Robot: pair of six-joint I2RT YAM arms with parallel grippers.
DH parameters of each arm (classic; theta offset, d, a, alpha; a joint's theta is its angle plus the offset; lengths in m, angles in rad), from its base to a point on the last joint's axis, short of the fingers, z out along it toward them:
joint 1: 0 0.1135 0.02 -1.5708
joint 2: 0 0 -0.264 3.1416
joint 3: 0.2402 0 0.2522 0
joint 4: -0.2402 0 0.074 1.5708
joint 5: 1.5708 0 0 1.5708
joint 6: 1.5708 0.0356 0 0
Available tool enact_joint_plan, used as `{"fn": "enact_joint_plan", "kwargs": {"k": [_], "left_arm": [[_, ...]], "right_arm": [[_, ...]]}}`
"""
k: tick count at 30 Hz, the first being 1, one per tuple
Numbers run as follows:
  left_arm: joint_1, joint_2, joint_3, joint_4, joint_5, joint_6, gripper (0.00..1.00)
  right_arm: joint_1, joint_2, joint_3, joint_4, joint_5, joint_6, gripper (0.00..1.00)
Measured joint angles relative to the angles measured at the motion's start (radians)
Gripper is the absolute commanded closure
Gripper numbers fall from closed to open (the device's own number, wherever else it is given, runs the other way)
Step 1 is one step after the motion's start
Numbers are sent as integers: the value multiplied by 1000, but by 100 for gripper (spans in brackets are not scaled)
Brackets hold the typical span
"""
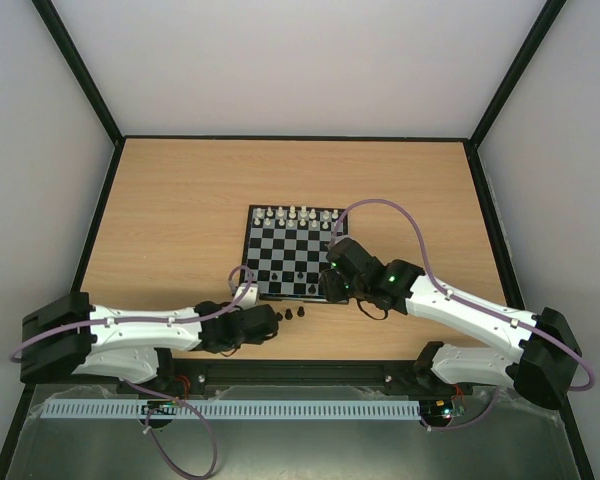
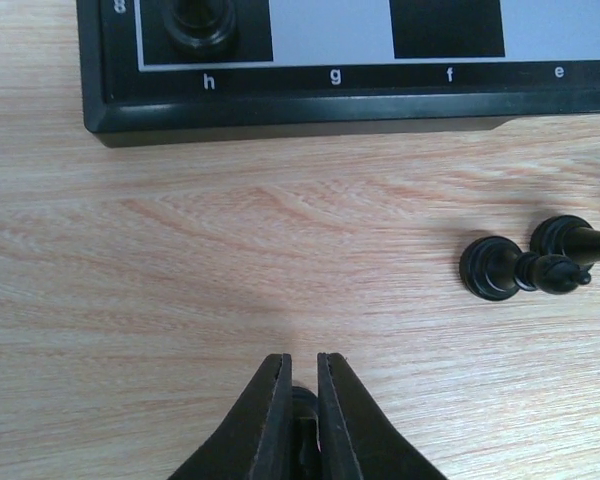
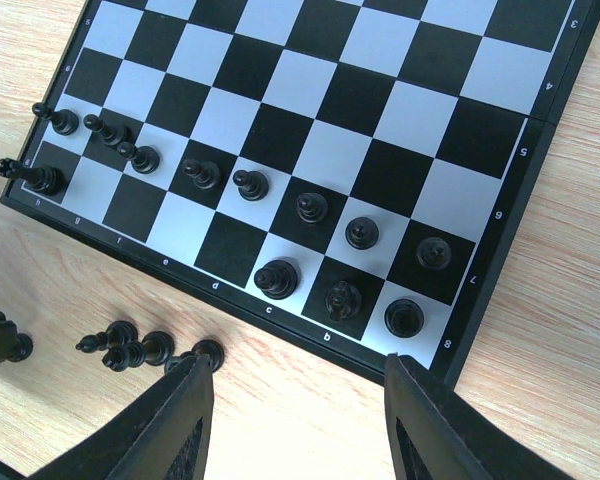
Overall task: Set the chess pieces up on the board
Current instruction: Pick up the chess piece at the center of the board, then place the chess piece on the chessboard.
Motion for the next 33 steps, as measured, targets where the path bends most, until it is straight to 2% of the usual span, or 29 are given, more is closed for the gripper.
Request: {"fn": "enact_joint_plan", "kwargs": {"k": [7,15,22,33], "left_arm": [[52,1,72,-38,-21,67,90],[200,43,227,-12,-23,233,90],[292,137,249,18,13,350,90],[328,175,253,76,58,426,90]], "right_arm": [[0,0,0,0,-2,0,52],[0,0,0,0,-1,0,52],[0,0,0,0,-1,0,52],[0,0,0,0,-2,-2,52]]}}
